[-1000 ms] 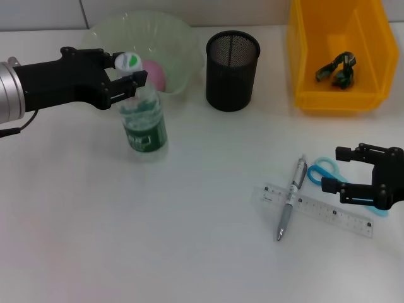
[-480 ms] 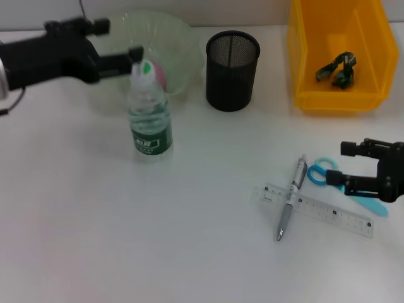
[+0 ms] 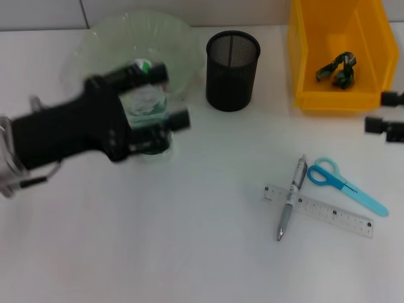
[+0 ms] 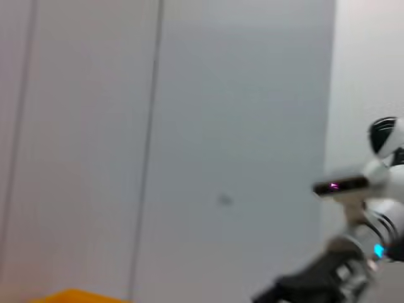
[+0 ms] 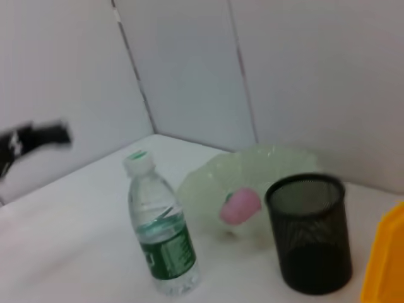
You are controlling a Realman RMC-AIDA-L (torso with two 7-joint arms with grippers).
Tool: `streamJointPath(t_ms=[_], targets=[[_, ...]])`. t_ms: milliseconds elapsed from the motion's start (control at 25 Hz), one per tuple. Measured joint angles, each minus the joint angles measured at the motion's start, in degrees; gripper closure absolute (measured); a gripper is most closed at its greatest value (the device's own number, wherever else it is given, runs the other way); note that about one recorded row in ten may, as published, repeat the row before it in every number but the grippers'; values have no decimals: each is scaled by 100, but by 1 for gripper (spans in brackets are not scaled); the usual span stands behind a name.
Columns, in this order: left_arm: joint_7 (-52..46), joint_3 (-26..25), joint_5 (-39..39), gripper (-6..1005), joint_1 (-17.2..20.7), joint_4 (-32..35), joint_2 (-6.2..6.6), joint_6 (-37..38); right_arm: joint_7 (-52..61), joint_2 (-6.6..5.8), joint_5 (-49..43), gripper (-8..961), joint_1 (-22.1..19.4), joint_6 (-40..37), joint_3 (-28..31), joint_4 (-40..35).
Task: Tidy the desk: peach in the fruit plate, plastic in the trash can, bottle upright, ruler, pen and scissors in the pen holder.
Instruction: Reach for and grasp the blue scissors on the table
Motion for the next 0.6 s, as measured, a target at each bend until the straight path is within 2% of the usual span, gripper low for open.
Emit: streamJointPath(t_ms=[40, 160, 200, 240, 320, 360, 400, 480, 600], targets=[[0, 0, 0, 195, 0, 0, 0, 0, 0, 0, 0, 163, 0, 0, 0, 0], [681, 101, 153, 196, -242, -821, -16, -16, 999, -104, -270, 163, 154, -151, -49, -842], [1191, 178, 242, 197, -408, -1355, -15, -47, 1543, -158, -622, 163, 337, -334, -80, -1299], [1191, 178, 242, 197, -408, -1355, -15, -47, 1543, -158, -622, 163, 337, -334, -80, -1299], [1613, 233, 315, 198, -538, -1764, -7, -55, 1966, -215, -1066, 163, 570, -679, -193, -1693], [1766, 250, 335, 199, -575, -1913, -2, -65, 2058, -242, -1271, 163, 697, -863, -320, -1843], [1857, 263, 347, 199, -597, -1987, -3, -90, 2093, -283, -1727, 163, 935, -1227, -701, -2020], [1953, 279, 360, 198, -609, -2073, 14, -149, 2092, -298, -1963, 163, 1056, -1351, -908, -2069], [1937, 237, 445, 197, -610, -2079, 27, -181, 1987, -248, -2554, 163, 1314, -1480, -1491, -2085]])
